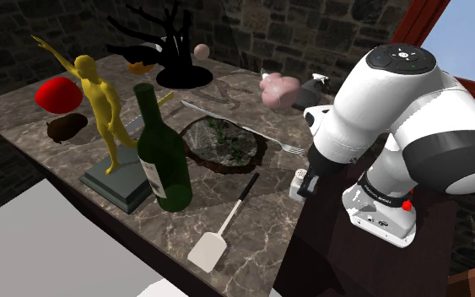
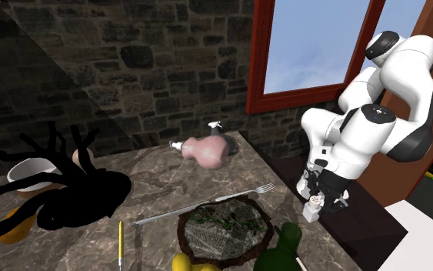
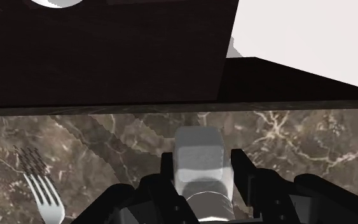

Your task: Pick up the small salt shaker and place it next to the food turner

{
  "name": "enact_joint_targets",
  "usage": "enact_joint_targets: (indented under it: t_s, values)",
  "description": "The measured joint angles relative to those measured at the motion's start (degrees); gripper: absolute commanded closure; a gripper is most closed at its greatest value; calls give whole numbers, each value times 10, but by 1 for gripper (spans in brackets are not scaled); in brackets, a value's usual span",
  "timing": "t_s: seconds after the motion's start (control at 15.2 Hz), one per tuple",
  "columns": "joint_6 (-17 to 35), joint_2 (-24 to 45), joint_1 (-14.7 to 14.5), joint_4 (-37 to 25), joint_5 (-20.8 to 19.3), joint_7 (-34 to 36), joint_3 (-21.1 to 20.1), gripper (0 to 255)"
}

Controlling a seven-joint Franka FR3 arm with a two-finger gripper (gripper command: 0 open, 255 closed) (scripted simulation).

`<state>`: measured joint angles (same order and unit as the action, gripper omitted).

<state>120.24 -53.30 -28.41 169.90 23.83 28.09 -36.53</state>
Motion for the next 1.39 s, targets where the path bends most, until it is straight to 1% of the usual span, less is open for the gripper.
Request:
enact_joint_targets:
  t_s: [0.2,0.26,0.66,0.73,0.99,1.12,1.39]
  values:
    - [1,0,0,0,0,0,0,255]
    - [1,0,0,0,0,0,0,0]
    - [1,0,0,0,0,0,0,0]
    - [-9,-3,2,-7,-3,1,3,0]
    - [-77,-33,6,-47,-27,0,29,0]
    - [-90,-40,4,-53,-29,1,32,0]
    - [-93,-43,3,-53,-29,2,33,0]
